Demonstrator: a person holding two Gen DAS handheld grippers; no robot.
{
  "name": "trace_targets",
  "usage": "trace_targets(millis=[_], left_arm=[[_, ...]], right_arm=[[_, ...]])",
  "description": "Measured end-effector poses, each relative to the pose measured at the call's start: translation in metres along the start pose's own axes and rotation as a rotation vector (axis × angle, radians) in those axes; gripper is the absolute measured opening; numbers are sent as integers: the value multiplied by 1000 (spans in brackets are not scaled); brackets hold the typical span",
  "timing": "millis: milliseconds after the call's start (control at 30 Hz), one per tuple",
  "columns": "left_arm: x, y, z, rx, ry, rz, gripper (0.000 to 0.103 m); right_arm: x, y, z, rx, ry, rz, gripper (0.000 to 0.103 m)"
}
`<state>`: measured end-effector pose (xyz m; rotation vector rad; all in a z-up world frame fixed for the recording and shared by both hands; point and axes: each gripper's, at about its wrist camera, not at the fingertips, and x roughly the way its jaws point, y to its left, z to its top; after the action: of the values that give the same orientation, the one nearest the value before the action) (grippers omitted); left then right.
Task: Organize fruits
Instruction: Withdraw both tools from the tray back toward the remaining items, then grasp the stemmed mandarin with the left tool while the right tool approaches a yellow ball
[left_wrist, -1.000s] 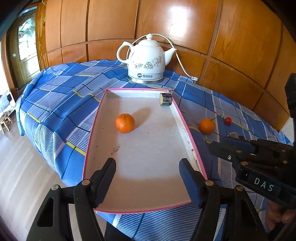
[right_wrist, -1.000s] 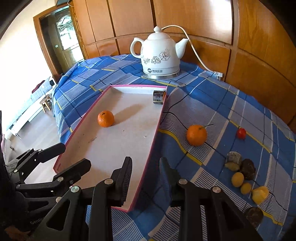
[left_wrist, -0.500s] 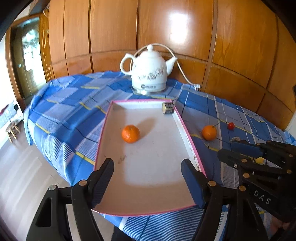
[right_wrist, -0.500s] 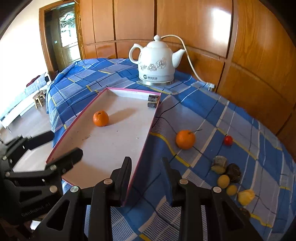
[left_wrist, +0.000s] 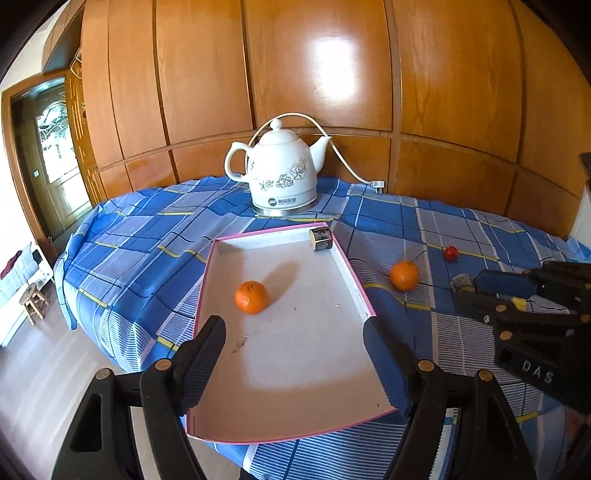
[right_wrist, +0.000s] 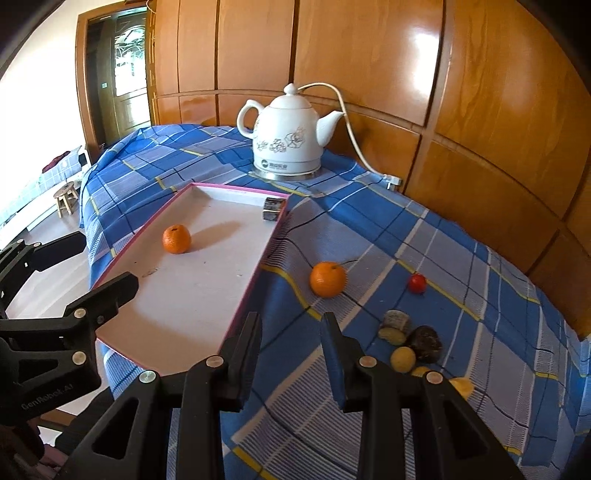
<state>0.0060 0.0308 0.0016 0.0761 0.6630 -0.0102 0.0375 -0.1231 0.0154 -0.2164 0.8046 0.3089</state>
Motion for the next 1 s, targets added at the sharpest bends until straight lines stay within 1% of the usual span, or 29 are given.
trace_targets(millis=[467,1000], left_arm=[[1,-18,0,61,3,-15,77],[4,-43,-1,139,18,-34,77]], right_arm=[[-14,-39,3,2,-24,-58,33],[-27,-109,-11,50,-19,-176,33]])
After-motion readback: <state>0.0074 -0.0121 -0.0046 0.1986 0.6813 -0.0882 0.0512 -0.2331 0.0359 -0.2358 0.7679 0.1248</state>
